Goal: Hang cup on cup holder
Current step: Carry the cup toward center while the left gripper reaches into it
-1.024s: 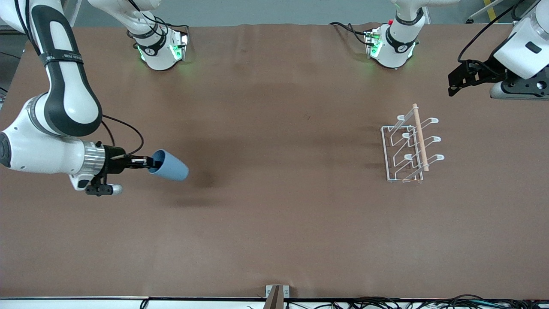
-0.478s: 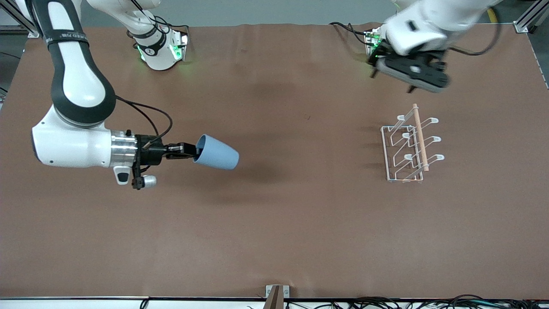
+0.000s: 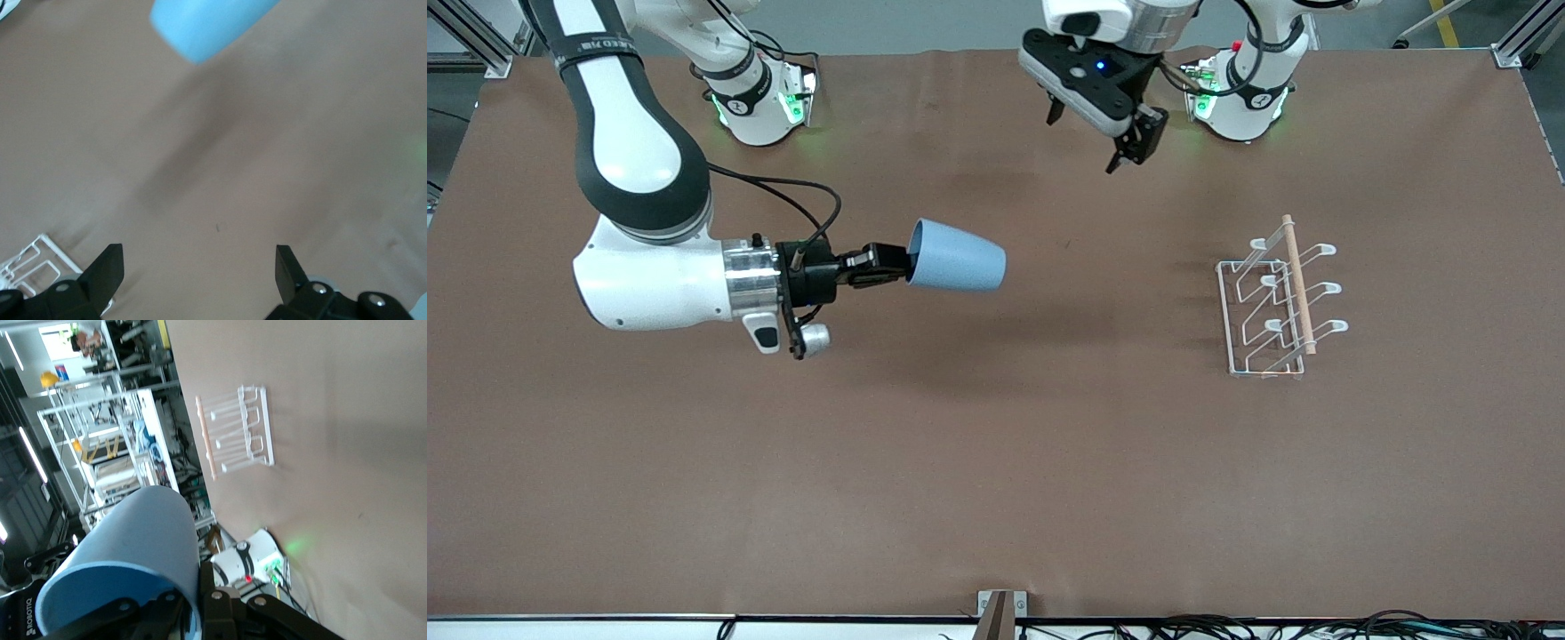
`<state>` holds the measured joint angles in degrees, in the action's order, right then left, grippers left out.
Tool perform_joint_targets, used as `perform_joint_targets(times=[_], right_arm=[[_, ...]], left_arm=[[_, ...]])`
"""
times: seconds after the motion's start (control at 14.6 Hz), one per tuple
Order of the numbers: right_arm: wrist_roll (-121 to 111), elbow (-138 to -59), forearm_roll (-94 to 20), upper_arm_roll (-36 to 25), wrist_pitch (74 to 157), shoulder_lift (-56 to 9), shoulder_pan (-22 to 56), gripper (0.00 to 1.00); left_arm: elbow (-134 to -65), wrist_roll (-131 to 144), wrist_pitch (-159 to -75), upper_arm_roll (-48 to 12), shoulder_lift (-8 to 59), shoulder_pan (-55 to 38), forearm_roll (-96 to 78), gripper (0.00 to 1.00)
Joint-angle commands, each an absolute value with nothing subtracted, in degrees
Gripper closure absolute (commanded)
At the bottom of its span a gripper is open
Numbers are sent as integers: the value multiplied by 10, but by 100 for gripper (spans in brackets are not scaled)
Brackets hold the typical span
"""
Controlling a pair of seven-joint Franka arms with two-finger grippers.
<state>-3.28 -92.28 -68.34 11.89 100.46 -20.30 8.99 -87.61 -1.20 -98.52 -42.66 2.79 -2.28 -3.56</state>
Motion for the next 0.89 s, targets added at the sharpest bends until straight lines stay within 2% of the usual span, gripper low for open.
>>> perform_joint_targets(times=[0.0, 0.41, 0.82], right_arm=[[-53, -905, -697, 115, 946, -214, 87, 98], [-52, -905, -689, 116, 930, -213, 92, 98], [-49, -904, -689, 116, 918, -212, 93, 98]], left_arm=[[-853, -65, -984, -449, 32, -25, -6, 0], [-846, -129, -1041, -454, 43, -62, 29, 0], [-846, -129, -1127, -454, 100, -91, 104, 0]])
